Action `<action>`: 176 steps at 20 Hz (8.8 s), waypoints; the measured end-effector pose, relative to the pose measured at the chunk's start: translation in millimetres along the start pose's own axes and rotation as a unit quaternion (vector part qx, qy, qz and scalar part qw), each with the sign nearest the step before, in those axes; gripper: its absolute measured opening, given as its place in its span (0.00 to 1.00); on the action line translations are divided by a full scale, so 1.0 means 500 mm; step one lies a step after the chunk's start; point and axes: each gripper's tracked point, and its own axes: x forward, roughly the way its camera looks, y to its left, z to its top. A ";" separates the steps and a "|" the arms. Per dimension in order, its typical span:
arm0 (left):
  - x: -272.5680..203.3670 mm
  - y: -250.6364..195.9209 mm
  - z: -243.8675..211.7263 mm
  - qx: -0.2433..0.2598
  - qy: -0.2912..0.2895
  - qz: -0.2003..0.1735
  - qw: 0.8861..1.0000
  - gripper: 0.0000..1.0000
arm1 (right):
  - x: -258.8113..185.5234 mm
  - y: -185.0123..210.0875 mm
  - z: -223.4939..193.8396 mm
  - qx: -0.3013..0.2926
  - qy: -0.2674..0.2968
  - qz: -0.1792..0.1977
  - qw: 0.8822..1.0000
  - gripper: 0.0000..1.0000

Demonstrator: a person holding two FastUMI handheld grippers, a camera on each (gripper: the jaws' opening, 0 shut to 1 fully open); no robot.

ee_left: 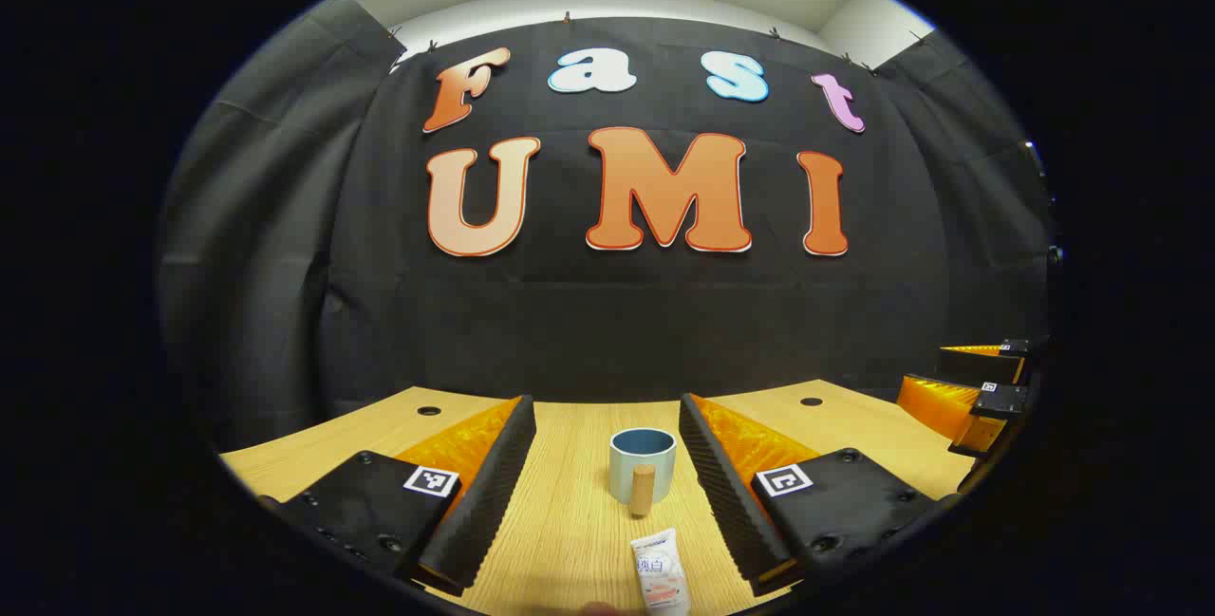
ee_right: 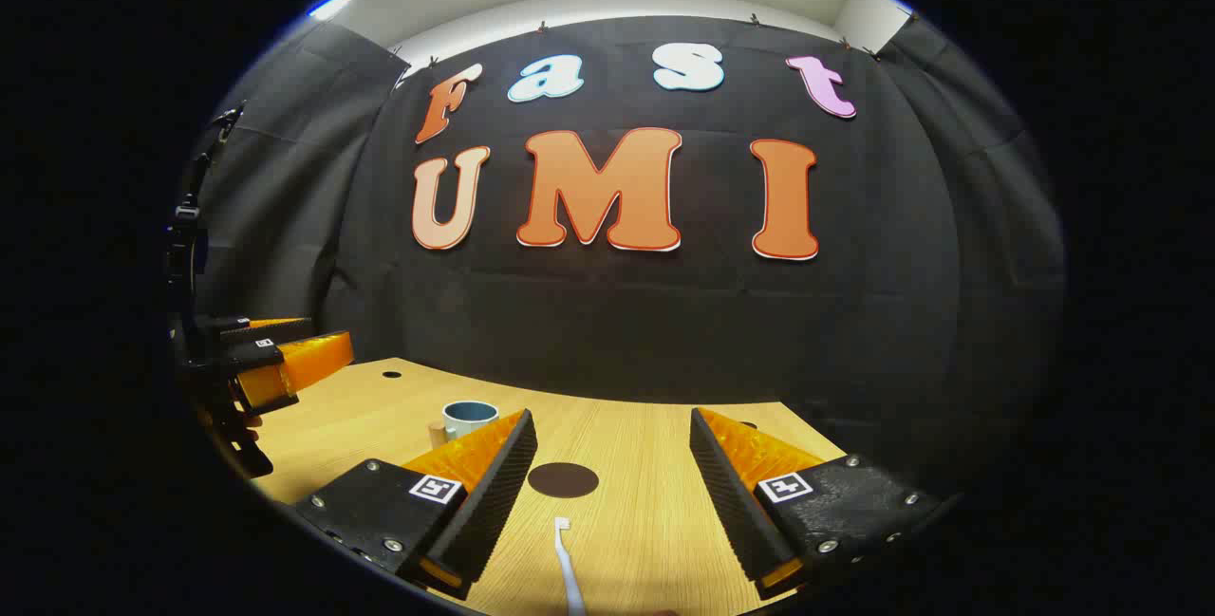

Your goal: Put the toothbrush and toothpaste on the desktop into the cup, then pick up the cup and place it on the coaster on the desktop.

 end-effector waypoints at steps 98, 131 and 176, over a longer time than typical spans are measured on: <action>0.096 -0.070 -0.143 -0.075 0.398 -0.075 0.911 0.19 | 0.046 0.090 -0.310 0.019 0.346 0.118 0.930 0.07; 0.435 -0.048 0.145 -0.052 0.163 -0.085 0.982 0.14 | 0.133 -0.001 -0.270 0.044 0.285 0.061 0.955 0.07; 0.263 0.088 0.055 -0.046 0.177 -0.082 0.980 0.99 | 0.328 0.273 0.010 0.081 0.017 0.147 0.986 0.07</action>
